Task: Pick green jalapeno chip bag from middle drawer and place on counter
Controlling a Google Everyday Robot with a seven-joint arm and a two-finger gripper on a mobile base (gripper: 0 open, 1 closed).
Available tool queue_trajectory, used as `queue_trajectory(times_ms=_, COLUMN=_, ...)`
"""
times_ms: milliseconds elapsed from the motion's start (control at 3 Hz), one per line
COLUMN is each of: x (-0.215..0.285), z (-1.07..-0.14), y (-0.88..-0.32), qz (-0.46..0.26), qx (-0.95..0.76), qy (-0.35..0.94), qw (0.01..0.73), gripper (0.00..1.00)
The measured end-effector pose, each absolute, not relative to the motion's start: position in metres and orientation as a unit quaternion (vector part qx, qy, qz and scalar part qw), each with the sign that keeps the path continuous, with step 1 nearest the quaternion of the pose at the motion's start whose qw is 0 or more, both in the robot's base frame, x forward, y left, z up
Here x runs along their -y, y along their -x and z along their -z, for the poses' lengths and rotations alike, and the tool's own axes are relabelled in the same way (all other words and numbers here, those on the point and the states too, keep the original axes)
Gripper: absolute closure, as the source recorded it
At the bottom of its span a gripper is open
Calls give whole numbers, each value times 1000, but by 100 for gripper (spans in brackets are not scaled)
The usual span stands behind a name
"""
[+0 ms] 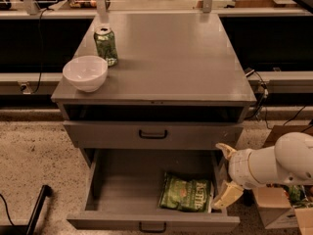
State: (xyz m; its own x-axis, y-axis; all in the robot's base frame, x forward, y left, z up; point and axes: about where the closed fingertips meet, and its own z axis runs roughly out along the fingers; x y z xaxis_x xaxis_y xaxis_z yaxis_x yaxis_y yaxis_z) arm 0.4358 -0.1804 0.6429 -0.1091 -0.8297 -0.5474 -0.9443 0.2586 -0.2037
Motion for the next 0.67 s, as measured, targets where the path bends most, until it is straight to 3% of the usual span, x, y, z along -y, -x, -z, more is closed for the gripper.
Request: queue_trajectory(times_ms=667, x=183, z=-581, y=-438, qz=-101, qx=-747, qy=612, qw=239, gripper=0)
